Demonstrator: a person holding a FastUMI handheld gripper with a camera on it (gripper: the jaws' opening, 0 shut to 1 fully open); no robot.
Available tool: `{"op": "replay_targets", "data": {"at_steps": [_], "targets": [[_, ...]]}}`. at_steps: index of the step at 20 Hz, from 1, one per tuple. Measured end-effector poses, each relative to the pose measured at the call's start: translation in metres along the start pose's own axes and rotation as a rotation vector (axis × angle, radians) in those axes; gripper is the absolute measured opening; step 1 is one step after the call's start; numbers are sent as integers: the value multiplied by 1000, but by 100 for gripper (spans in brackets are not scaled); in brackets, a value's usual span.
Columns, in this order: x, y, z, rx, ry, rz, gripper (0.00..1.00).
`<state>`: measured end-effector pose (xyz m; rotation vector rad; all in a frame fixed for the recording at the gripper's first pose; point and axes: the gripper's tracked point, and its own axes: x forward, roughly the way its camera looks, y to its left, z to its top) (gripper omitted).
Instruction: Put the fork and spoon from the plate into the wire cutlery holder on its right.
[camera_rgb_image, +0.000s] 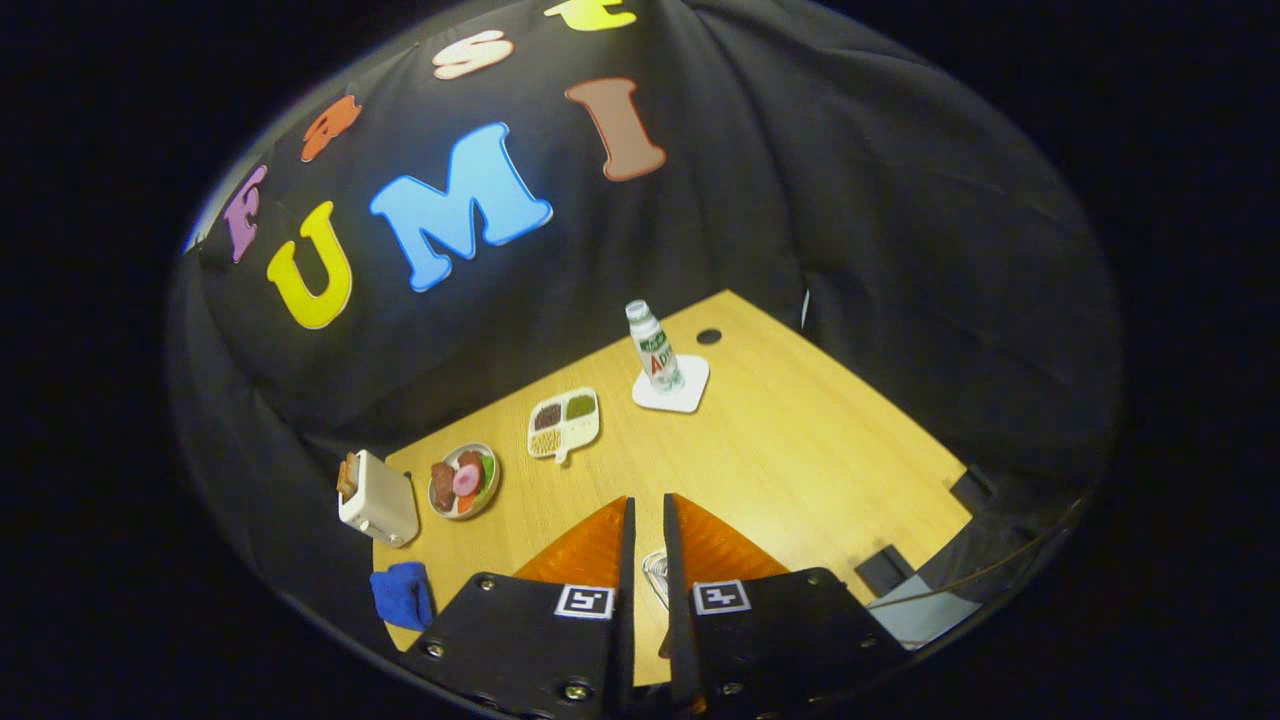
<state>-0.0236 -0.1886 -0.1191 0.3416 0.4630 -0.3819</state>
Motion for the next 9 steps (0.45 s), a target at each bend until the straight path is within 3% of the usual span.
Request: {"op": "replay_targets", "data": {"at_steps": [5,9], "targets": [[-35,13,68,-121,-297,-30,15],[-59,22,101,-229,-449,-65,14]]}}
